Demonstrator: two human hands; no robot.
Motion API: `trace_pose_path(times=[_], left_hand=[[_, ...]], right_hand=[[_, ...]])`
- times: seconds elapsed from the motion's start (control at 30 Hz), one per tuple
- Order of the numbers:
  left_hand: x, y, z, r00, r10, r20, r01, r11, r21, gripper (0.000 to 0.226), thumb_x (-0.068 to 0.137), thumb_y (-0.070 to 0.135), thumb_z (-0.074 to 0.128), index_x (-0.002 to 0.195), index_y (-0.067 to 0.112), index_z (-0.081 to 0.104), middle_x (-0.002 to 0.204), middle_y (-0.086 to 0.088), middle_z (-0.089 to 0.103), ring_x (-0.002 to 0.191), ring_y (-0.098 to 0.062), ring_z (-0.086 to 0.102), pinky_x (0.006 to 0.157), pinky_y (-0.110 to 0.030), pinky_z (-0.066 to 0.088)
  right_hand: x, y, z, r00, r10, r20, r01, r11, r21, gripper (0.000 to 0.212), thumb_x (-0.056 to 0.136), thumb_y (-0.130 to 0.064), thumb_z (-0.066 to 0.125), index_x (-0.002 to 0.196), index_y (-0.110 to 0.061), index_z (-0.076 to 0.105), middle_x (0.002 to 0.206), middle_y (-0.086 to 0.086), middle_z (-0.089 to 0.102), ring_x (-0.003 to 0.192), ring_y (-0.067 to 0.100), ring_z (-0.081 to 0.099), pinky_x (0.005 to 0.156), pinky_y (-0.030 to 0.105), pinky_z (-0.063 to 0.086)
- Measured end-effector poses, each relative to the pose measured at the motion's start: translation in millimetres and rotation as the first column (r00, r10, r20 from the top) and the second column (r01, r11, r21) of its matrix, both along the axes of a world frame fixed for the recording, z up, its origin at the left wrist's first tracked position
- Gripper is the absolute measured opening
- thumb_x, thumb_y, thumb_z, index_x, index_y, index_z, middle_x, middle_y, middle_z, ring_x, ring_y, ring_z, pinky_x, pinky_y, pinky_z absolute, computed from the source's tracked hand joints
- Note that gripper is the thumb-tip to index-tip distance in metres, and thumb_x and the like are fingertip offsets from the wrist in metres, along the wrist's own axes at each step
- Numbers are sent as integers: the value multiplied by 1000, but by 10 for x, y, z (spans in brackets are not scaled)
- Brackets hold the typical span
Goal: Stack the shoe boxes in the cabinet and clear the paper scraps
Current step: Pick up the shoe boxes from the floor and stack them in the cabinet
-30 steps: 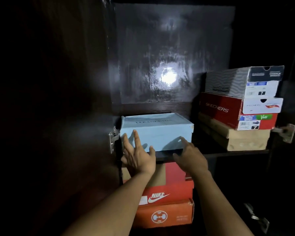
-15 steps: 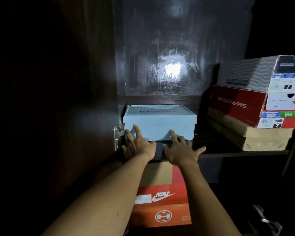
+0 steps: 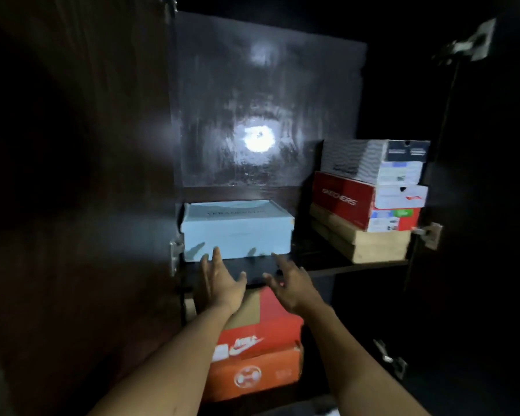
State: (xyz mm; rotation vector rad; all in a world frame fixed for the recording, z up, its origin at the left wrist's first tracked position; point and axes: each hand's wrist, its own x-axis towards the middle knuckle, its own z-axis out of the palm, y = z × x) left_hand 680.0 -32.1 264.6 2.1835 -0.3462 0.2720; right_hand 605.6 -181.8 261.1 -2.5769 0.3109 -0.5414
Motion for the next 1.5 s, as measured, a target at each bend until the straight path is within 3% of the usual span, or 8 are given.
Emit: trace_pose_path(times=[0.17,0.4,0.63,0.93,1.07,1.27,1.43,1.5], left_hand=[[-883,-362,-214,924,-383,10,382,924,24,86,82,35,77,151,9,34,152,-16,41,140,-31,40,113,-38,35],[-2520,-842,-560,565,-806,-175,824,564,60,95,81,40,79,155,13,26,154,-9,39,139,-25,41,112,-33,35],[-3758,-1373,-336,306,-923,-233,952,294,83,96,85,49,72,158,19,18,159,-8,30,143,-29,34,110,-40,37],[-5209,-1696,-243,11,-957,-289,984,62,-168,94,84,48,73,157,18,22,157,-7,36,140,-27,39,110,-39,39],[-5676,-1795,-310,-90,-950,-298,992,-61,-107,95,84,46,73,157,16,20,154,-10,39,139,-28,40,112,-38,38],[-5691,-2301,-531,-15,-932,-362,999,-31,39,91,80,49,75,152,13,32,150,-9,44,133,-28,46,104,-34,43],[-5733,-3166,-822,51,-944,-327,984,-8,176,103,46,73,62,139,30,49,132,1,62,116,-24,58,94,-39,52],[-5822,-3399,-947,72,-943,-326,981,8,192,97,58,66,69,144,28,44,138,-1,58,122,-26,56,98,-39,50]], right_hand=[[-1254,-228,466,984,-165,-72,163,986,-28,52,98,-22,58,146,-7,43,148,20,44,138,33,41,112,33,31],[-3926,-827,536,713,-673,-199,664,738,-120,69,97,-51,52,153,-17,31,151,17,38,135,34,44,110,39,36],[-5801,-716,222,395,-864,-314,908,418,-8,82,94,-55,56,156,-14,23,159,16,28,142,35,34,114,44,33],[-7036,-171,262,182,-933,-311,983,185,21,83,93,-53,57,156,-14,19,159,19,28,143,37,33,116,50,31],[-7410,-156,231,79,-962,-262,995,59,83,85,88,-58,61,153,-15,27,154,19,38,136,37,43,110,54,40],[-7504,-634,-105,86,-938,-336,996,93,-5,80,94,-51,58,155,-14,23,154,17,39,136,34,45,111,48,38],[-7835,-1356,-416,98,-911,-402,985,147,-93,76,95,-51,56,155,-16,25,154,16,40,135,34,46,110,44,38],[-8025,-1631,-590,110,-902,-418,986,151,-65,77,94,-51,58,155,-17,24,153,18,41,134,35,46,111,48,39]])
